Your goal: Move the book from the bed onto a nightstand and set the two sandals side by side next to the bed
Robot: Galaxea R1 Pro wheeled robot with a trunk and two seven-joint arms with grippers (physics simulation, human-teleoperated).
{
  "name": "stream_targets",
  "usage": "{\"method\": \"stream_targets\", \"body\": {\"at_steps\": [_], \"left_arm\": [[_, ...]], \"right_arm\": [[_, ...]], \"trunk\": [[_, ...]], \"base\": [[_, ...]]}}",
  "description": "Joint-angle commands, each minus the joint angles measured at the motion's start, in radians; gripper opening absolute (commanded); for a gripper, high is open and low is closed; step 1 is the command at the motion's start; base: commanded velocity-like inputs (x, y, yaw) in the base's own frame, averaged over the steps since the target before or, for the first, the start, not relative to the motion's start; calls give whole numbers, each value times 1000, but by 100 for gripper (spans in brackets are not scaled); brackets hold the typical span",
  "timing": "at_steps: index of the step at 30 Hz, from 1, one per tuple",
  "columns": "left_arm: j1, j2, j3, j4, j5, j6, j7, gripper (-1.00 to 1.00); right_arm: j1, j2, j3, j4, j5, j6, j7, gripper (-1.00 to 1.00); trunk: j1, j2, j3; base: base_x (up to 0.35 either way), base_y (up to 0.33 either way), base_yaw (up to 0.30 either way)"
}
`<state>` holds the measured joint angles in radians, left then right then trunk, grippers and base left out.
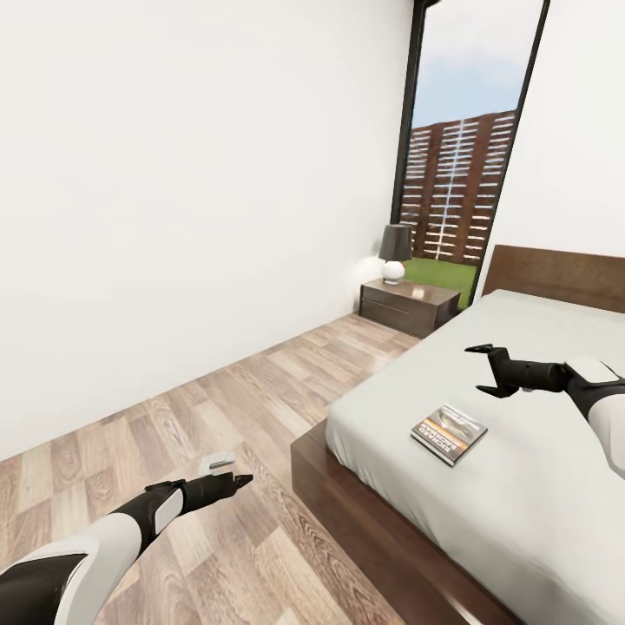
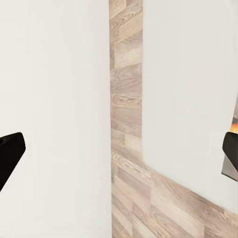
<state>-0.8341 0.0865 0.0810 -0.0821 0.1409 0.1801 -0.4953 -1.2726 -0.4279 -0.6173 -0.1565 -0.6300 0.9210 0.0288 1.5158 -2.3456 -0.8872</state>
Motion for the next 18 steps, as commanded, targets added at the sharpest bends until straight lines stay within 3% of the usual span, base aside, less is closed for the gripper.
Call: {"method": "stream_targets", "body": {"at_steps": [1, 18], "left_arm": [[0, 0, 7, -1, 5, 10, -3, 100], [0, -1, 8, -1, 5, 12, -2, 100]], "right_arm": [[-1, 0, -4, 0, 7, 3, 4, 100], [-1, 0, -1, -7, 12, 1, 6, 100]], "trunk": [[0, 0, -1], [0, 0, -1]], "base": [[64, -47, 0], [106, -80, 0]]}}
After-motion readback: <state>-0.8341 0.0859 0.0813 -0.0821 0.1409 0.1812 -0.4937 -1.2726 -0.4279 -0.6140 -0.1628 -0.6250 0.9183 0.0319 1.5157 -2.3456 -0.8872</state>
